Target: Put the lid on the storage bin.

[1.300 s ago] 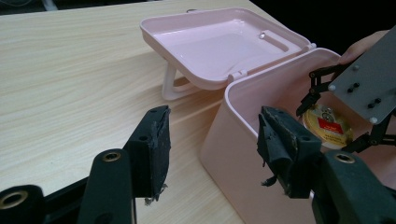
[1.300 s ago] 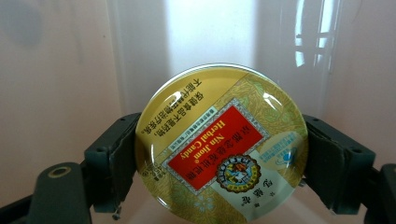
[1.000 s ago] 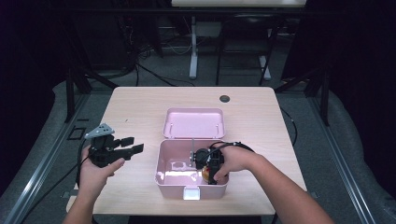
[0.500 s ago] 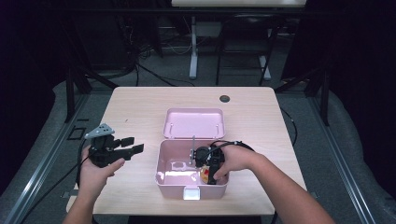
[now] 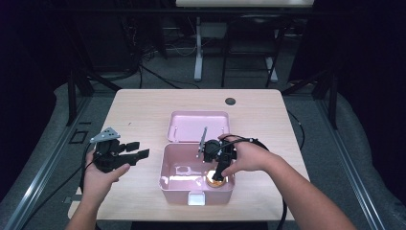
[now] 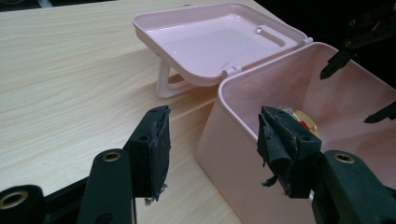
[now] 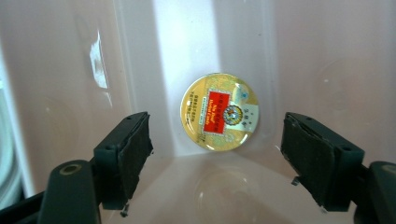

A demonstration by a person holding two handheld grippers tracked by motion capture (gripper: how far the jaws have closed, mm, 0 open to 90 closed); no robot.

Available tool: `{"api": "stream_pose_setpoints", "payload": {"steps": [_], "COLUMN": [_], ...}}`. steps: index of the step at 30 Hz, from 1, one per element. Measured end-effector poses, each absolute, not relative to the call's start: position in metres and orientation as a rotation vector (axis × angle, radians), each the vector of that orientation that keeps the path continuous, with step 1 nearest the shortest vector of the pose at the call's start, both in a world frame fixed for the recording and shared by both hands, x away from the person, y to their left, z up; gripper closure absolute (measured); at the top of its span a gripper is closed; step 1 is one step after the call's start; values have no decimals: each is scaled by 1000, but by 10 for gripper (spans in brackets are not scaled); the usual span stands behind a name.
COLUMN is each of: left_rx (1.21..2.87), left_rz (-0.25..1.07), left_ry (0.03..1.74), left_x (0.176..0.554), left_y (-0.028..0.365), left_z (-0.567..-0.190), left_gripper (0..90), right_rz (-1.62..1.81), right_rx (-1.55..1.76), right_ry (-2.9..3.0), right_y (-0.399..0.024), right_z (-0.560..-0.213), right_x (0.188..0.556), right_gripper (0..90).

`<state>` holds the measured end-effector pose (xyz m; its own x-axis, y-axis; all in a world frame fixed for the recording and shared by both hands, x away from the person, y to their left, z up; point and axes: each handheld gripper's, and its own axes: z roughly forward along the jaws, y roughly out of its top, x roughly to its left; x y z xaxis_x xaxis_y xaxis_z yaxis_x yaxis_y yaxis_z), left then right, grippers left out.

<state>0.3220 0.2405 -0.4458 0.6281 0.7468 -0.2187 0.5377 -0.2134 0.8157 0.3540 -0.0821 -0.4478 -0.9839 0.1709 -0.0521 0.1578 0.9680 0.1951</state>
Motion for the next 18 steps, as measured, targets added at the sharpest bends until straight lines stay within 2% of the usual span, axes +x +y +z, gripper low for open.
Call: {"api": "stream_pose_setpoints", "payload": {"steps": [7,17,18], "left_rx": [1899,1897,1902], "left_rz": [273,278,282], "left_ry": [1016,1013,1006], "left_x": [322,321,321], "left_y": [240,238,238], "left_z": [-446,-446,-446], "left_gripper": [448,457,457], "right_rz": [333,409,435], "right_rx": [291,352,358], "right_ry": [3009,2997,2994], "right_y": [-85,-93,-95], "right_z": [-436,-427,-426], "right_x": [353,357,359], "right_gripper": [262,365,398]}}
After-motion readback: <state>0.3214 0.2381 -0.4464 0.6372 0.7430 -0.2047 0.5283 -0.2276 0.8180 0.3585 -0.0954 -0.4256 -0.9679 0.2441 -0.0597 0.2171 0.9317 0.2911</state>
